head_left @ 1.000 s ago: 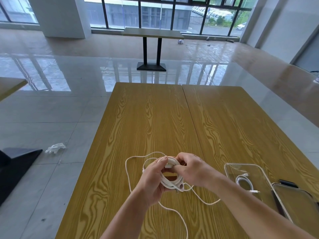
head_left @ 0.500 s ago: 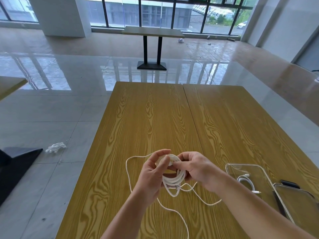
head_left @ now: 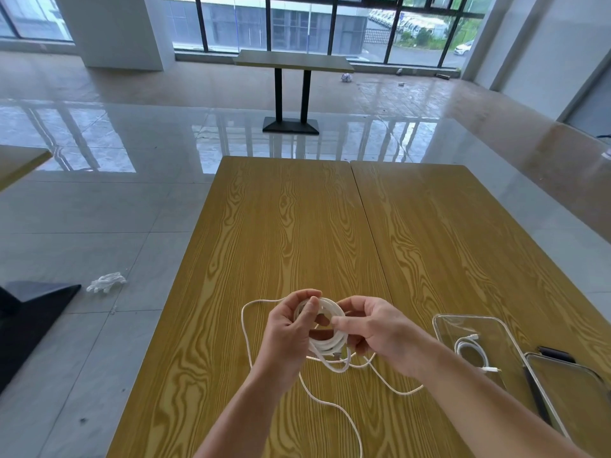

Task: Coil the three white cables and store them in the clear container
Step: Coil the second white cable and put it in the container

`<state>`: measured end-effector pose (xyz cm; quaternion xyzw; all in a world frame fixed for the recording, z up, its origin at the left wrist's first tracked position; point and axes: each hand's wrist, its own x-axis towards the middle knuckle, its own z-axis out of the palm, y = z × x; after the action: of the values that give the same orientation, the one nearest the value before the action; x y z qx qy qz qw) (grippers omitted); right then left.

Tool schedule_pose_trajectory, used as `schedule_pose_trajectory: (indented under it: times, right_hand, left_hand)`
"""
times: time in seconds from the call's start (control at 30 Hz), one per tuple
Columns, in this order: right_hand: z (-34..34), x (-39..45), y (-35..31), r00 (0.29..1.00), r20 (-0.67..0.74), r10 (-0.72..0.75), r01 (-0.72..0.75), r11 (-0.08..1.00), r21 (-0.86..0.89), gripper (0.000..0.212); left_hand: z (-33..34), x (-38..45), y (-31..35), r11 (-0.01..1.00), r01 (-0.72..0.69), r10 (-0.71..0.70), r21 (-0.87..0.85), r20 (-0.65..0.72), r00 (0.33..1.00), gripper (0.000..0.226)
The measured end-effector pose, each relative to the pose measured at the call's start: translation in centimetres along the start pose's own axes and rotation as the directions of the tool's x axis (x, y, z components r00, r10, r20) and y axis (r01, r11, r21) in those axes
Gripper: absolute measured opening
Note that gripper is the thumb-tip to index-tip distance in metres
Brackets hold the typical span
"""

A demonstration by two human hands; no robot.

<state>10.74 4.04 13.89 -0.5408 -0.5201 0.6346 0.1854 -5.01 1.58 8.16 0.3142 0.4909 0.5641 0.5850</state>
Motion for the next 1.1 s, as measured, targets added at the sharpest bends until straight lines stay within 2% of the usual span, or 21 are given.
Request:
schedule_pose_trajectory:
  times: [0.13,0.2,0.33,0.43,0.53,0.63,0.7,0.83,0.97,1.1]
  right_hand:
    - [0.7,-0.3,0.7,0.994,-0.105,-0.009,-0.021,0.960,-0.281,0.021]
    - [0.9,-0.4,0.9,0.992,-0.122,-0.023,-0.013,0.956,-0.293,0.019]
    - [0.8,-0.8,1.1,0.996,-0.090,0.028,-0.029,1.000,-0.006,0.017]
    - [0.5,-0.9,1.4,0.998,-0.019,0.068,-0.061,0.963,0.262,0.021]
    - [-0.1,-1.1,1.5,0.993,0.080,0.084,-0.112,0.883,0.456,0.039]
    - [-0.4,-1.6,1.8,0.987,0.161,0.017,-0.102,0.835,0.540,0.056]
    - [-0.1,-1.8,2.1,0.991,0.129,-0.029,-0.038,0.871,0.489,0.056]
    - [1.0,-1.8,2.4,0.994,-0.053,-0.096,0.107,0.951,0.290,0.043]
    - [2.0,-1.7,2.2,0.971,-0.209,-0.119,0.153,0.975,0.159,0.027]
    - [2.7,-1.6,2.0,0.961,-0.251,-0.121,0.156,0.980,0.125,0.021]
  left_hand:
    - [0.0,0.0,-0.1,1.000,0.005,-0.006,-0.013,-0.029,1.000,0.016]
    - [0.1,0.0,-0.2,1.000,0.003,-0.004,-0.025,-0.041,0.999,0.016]
    - [0.1,0.1,-0.1,1.000,-0.020,0.019,-0.016,-0.071,0.997,0.014]
    - [-0.1,0.1,-0.1,1.000,-0.027,0.029,0.015,-0.080,0.996,0.012]
    - [-0.2,0.2,-0.1,0.999,-0.026,0.028,0.018,-0.106,0.994,0.013]
    - [-0.3,0.3,0.1,0.999,-0.035,0.036,0.010,-0.132,0.991,0.014]
    - [-0.4,0.3,0.1,1.000,-0.027,0.026,-0.006,-0.135,0.990,0.016]
    - [-0.2,0.0,0.0,0.998,-0.022,0.014,-0.056,-0.137,0.991,0.019]
    - [0.4,-0.6,-0.3,0.996,-0.012,-0.001,-0.094,-0.136,0.991,0.020]
    - [0.6,-0.7,-0.7,0.992,-0.003,-0.014,-0.123,-0.133,0.991,0.019]
